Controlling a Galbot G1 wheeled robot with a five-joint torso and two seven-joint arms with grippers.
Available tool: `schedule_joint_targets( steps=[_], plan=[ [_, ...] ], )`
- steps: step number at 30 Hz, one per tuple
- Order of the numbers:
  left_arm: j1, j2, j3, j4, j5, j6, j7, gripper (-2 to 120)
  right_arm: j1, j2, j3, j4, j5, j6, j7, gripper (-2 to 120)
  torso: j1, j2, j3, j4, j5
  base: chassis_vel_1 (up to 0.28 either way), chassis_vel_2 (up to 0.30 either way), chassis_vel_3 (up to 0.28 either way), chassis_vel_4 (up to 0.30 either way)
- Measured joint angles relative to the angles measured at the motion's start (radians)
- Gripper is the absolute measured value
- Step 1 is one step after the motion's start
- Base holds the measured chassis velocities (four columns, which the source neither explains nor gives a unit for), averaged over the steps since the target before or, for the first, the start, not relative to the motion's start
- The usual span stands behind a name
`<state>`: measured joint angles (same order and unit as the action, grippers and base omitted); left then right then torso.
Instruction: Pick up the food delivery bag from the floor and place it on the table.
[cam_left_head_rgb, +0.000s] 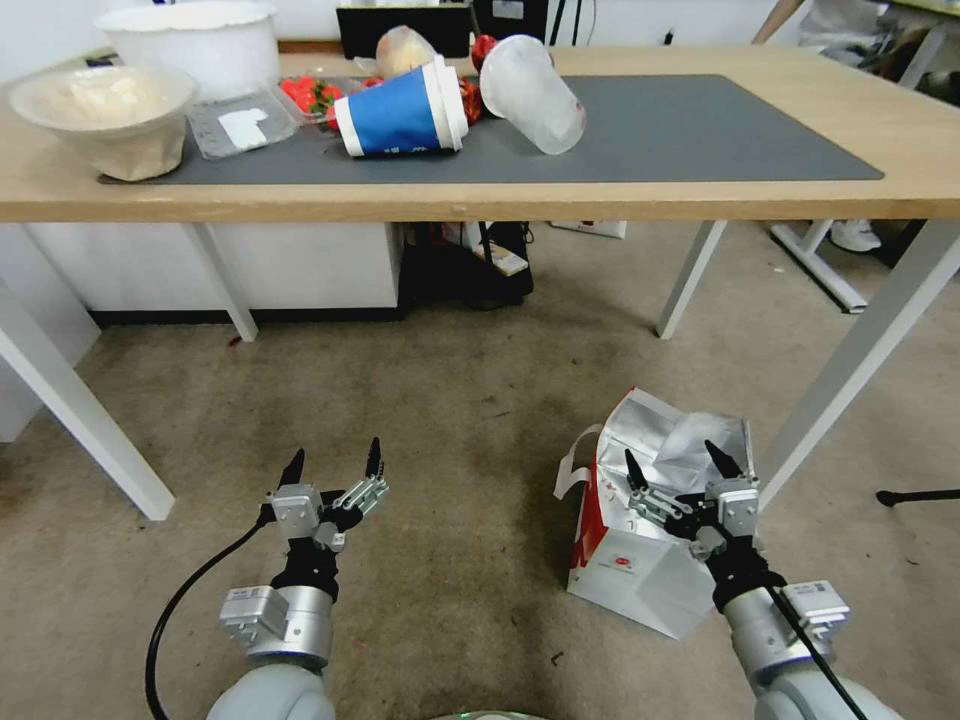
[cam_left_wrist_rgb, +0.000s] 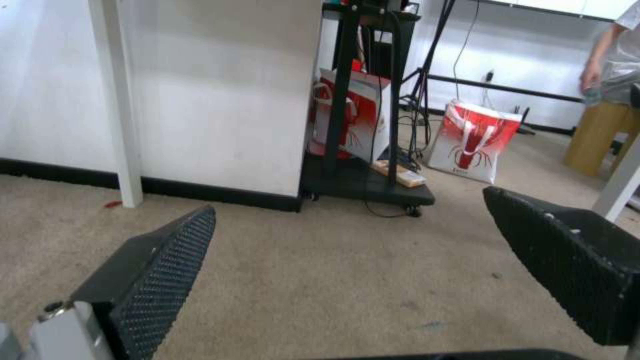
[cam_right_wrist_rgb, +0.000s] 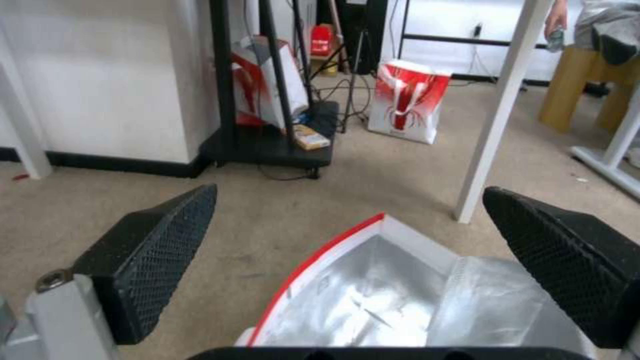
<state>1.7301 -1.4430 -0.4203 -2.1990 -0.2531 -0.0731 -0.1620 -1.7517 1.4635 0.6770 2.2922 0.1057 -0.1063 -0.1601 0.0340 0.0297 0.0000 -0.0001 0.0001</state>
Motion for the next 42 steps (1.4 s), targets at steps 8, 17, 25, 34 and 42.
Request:
schedule_joint_targets(
  steps=[8, 17, 25, 34, 42],
  plan=[
    [0.005, 0.002, 0.007, -0.018, 0.01, -0.002, 0.0, 100, 0.089, -0.122, 0.092, -0.063, 0.061, -0.091, 0.104, 100, 0.0, 0.002, 0.0, 0.0001, 0.0002, 0.0, 0.0, 0.0, 0.0],
    [0.009, 0.01, 0.008, -0.021, 0.007, 0.002, 0.002, 100, 0.192, -0.293, 0.163, -0.21, 0.091, -0.21, 0.209, 100, 0.001, 0.003, 0.0, 0.0001, 0.0002, 0.0, 0.0, 0.0, 0.0],
    [-0.006, 0.011, 0.006, -0.013, 0.009, 0.028, -0.014, 100, 0.291, -0.389, 0.097, -0.352, 0.158, -0.257, 0.239, 100, 0.001, 0.003, 0.0, 0.0002, -0.0001, 0.0, 0.0, 0.0, 0.0],
    [-0.013, 0.007, -0.005, 0.003, 0.004, 0.037, -0.031, 100, 0.423, -0.452, -0.015, -0.511, 0.186, -0.322, 0.215, 100, 0.001, 0.004, 0.0, 0.0, -0.0001, 0.0, 0.0, 0.0, 0.0],
    [-0.018, 0.0, -0.009, 0.009, 0.003, 0.038, -0.04, 100, 0.504, -0.485, -0.09, -0.594, 0.211, -0.367, 0.217, 100, 0.001, 0.004, 0.0, 0.0001, -0.0002, 0.0, 0.0, 0.0, 0.0]
  ],
)
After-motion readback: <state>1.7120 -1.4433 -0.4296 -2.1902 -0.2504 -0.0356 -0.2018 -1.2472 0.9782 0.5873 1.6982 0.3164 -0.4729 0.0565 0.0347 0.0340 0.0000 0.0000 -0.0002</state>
